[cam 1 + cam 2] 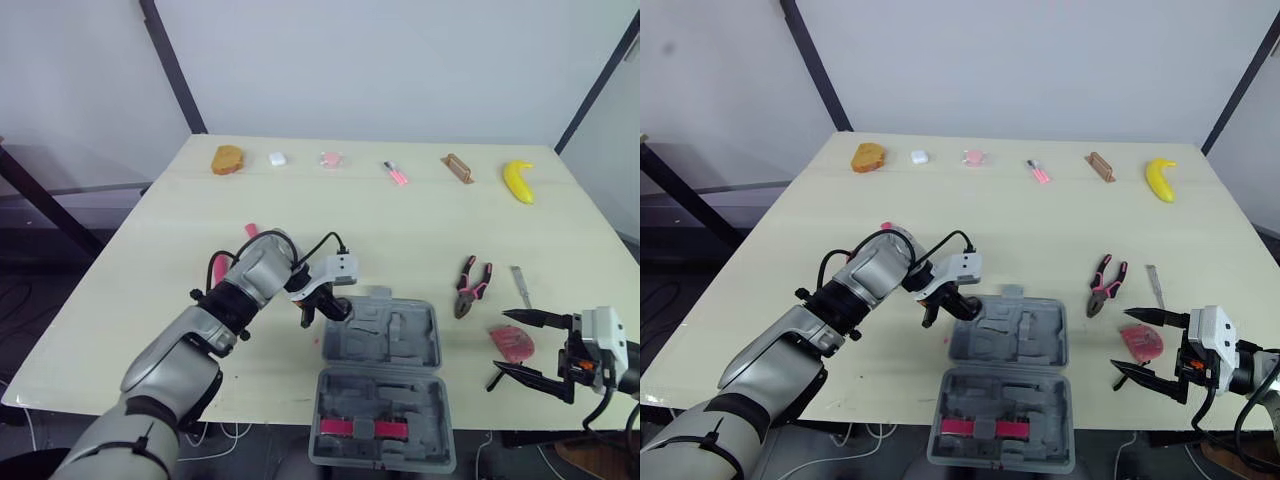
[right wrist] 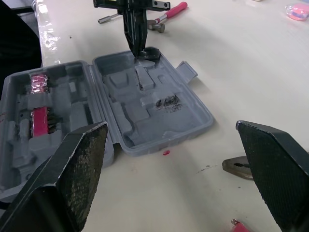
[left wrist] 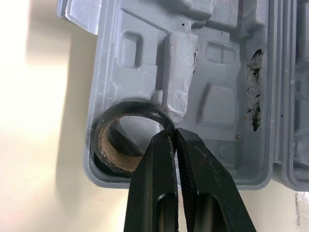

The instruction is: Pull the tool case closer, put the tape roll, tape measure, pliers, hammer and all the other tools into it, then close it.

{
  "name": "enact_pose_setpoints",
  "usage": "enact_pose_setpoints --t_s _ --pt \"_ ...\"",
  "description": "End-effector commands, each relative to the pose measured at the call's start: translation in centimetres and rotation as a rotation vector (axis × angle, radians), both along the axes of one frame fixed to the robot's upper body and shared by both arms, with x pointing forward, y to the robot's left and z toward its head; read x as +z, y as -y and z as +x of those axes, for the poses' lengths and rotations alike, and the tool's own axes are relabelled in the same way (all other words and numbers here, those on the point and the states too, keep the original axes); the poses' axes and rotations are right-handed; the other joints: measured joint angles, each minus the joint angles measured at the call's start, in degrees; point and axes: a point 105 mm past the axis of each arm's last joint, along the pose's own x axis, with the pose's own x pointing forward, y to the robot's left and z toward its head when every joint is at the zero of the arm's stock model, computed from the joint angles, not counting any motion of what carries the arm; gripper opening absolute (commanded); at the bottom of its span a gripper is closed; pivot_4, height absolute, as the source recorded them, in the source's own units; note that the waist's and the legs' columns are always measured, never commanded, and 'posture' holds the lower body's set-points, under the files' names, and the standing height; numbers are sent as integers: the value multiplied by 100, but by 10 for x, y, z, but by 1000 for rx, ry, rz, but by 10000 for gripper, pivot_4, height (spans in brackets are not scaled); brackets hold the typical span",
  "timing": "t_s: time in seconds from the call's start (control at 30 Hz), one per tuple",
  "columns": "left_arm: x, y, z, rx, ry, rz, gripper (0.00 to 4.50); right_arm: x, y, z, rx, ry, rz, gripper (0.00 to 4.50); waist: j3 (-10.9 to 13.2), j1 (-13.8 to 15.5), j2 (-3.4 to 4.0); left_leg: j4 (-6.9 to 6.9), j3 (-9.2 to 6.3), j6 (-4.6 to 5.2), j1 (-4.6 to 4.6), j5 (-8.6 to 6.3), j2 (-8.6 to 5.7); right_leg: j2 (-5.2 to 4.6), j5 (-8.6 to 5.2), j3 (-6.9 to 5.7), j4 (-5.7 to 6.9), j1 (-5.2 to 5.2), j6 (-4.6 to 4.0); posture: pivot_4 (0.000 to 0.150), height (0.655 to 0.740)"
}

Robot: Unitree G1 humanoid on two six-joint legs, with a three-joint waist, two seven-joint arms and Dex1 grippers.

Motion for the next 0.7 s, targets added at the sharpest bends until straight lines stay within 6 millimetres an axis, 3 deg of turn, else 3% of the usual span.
enact_pose_setpoints --t_s 0.03,0.3,0.33,0.47,0.7 --pt "4 -1 2 -11 21 7 699 9 2 0 4 40 -11 45000 0 0 0 0 0 0 0 0 0 0 0 0 0 0 0 1500 7400" --pt "5 5 6 -18 72 -16 699 9 3 -1 1 37 -12 45000 0 5 0 0 0 0 0 0 0 0 0 1 0 0 0 1500 7400" --pt "6 5 6 -23 73 -16 7187 9 4 -1 0 36 -12 45000 0 6 0 0 0 0 0 0 0 0 0 0 0 0 0 1500 7400" --pt "5 4 4 -38 64 -8 23542 9 4 0 -2 35 -12 45000 0 0 0 0 0 0 0 0 0 0 0 0 0 0 0 1500 7400" --pt "9 3 3 -58 73 14 23542 8 5 0 -2 34 -17 45000 0 0 0 0 1 0 0 0 0 0 0 0 0 0 0 1500 7400"
